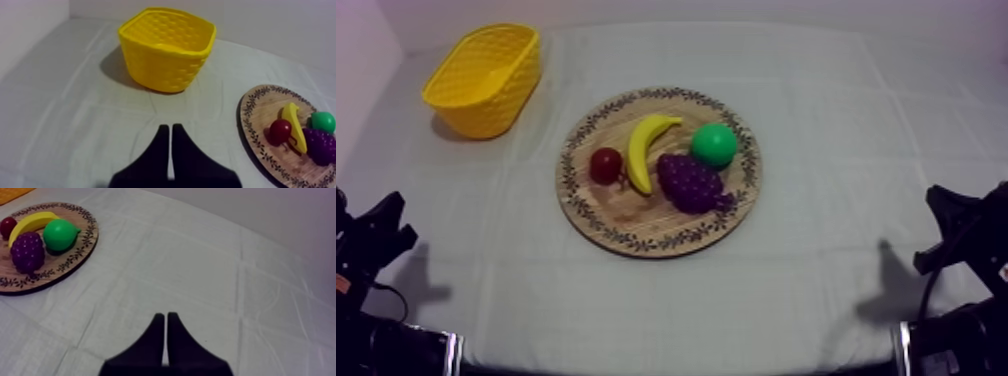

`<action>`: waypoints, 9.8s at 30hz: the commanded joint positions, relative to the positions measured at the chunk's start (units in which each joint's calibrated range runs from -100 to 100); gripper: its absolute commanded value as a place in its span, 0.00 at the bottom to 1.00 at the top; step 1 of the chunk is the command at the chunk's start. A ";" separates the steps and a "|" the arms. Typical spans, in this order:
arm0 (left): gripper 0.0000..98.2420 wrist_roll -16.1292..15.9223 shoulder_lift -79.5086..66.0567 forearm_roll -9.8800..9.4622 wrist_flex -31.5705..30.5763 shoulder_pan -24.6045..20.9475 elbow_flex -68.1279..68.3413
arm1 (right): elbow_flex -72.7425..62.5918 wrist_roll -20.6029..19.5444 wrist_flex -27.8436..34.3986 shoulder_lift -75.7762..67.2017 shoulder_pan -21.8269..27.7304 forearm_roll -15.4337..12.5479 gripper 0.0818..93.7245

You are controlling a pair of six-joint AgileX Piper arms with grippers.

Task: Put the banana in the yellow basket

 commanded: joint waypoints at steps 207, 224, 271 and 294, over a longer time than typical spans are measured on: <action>0.24 1.43 111.16 1.08 36.55 13.51 -109.02 | -0.03 0.00 0.00 -0.03 -0.02 -0.01 0.00; 0.24 -5.62 121.80 2.02 28.93 1.99 -107.83 | -0.03 -0.02 0.00 -0.03 -0.02 -0.01 0.00; 0.46 -10.27 139.79 6.30 21.34 0.23 -109.02 | -0.03 0.01 0.00 -0.03 -0.02 -0.01 0.00; 0.04 -8.44 132.41 6.74 18.48 0.47 -102.97 | -0.03 0.02 0.00 -0.03 -0.02 -0.01 0.00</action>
